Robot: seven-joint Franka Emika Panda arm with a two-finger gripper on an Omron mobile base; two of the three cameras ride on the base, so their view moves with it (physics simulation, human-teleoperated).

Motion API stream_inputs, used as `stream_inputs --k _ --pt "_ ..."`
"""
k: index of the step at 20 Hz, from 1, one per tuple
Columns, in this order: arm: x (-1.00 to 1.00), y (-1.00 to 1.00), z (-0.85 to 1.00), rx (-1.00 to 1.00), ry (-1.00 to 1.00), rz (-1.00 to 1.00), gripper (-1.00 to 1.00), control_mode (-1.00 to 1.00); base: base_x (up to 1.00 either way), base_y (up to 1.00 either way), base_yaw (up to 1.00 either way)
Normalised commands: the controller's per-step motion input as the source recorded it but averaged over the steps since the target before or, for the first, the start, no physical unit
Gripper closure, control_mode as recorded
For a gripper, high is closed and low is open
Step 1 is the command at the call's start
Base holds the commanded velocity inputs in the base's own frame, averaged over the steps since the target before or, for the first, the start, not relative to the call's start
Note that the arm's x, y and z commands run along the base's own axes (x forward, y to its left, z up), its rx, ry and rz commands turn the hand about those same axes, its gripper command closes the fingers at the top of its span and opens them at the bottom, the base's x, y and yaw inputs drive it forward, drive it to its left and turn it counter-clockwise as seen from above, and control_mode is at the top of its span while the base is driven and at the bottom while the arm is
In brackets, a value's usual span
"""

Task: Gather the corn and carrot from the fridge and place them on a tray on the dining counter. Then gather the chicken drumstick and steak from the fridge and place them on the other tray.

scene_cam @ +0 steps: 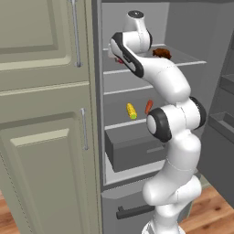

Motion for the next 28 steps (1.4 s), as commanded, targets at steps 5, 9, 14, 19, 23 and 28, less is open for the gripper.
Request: stream_inputs --k 5,9,14,19,23,28 --pt "0.02 -0.02 -0.13 0.0 0.0 0.0 1.0 -1.0 0.0 0.0 0.0" --pt "0.0 -0.02 -0.11 0.0 0.05 0.0 1.0 -1.0 0.0 0.0 0.0" --pt "0.0 0.0 -0.02 0.0 0.01 0.0 1.0 -1.0 0.0 0.0 0.0" --pt "-0.12 0.0 -0.05 0.0 -0.07 -0.02 1.0 -1.0 0.0 0.0 0.0" --pt "-0.19 -0.07 -0.28 -0.03 -0.34 0.0 1.0 -1.0 0.0 0.0 0.0" --pt "-0.02 -0.18 -0.01 0.0 -0.47 0.0 1.0 -1.0 0.0 0.0 0.0"
